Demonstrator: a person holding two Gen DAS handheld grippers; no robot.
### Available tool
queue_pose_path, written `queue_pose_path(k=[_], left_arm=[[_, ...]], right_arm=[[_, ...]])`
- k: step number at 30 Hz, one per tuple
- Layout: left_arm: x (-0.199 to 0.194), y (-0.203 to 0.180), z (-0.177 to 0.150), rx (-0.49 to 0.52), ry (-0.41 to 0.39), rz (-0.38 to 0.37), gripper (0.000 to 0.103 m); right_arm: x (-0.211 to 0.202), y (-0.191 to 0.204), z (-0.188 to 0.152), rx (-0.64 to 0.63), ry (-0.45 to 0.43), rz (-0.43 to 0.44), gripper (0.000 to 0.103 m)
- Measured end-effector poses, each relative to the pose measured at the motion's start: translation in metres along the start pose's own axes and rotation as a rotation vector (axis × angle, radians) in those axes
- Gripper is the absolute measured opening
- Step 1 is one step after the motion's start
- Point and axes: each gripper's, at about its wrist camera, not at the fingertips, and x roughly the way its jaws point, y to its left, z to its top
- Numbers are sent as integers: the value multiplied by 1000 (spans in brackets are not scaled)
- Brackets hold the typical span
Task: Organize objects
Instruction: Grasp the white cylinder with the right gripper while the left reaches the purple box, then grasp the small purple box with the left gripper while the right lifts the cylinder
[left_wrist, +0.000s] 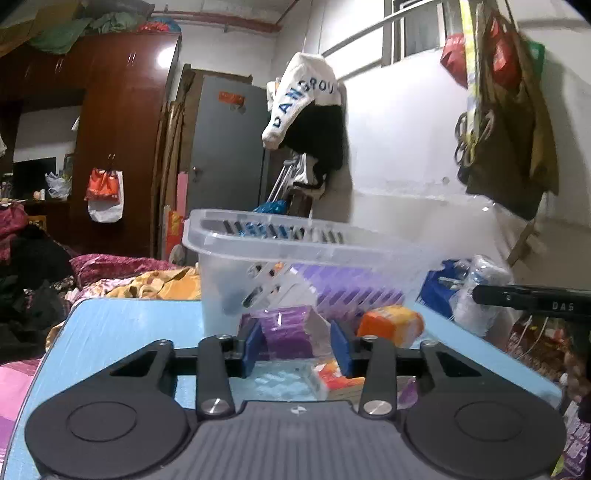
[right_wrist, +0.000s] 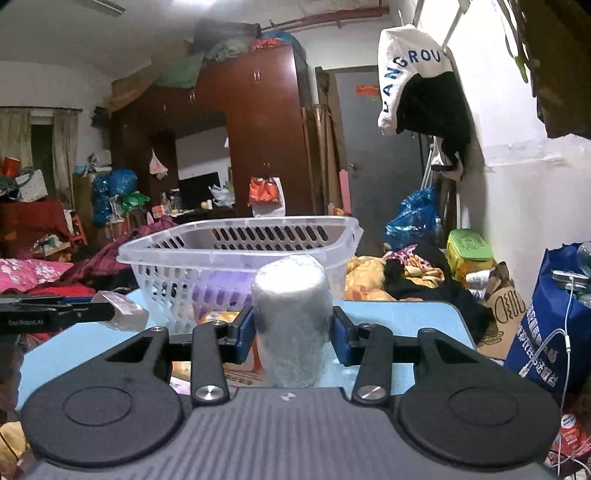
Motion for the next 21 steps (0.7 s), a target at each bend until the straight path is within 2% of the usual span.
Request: queue_pose_path(k=[1, 4, 7, 12, 14, 16, 17, 19, 21], left_arm=[[-3, -1, 2, -5, -10, -14, 34], [-8, -6, 11, 14, -25, -21, 34], [-2, -7, 14, 33, -3, -15, 33], [-1, -10, -2, 62, 45, -30, 33], [1, -12, -5, 76, 55, -30, 44], [5, -11, -7, 82, 64, -54, 82], [7, -11, -9, 93, 65, -65, 86], [11, -16, -14, 123, 70, -56, 86], [19, -19, -17, 155, 109, -55, 89]], right_arm=[[-3, 1, 2, 2, -7, 9, 46], [-8, 6, 12, -7, -32, 24, 46], [-8, 12, 20, -20, -42, 24, 46], [-6, 10, 16, -23, -39, 31, 46], [-5, 9, 14, -22, -35, 32, 46], [-5, 8, 14, -21, -37, 33, 46], [-6, 9, 14, -23, -36, 32, 46], [-5, 9, 14, -26, -35, 32, 46], [-6, 8, 14, -31, -37, 33, 47]])
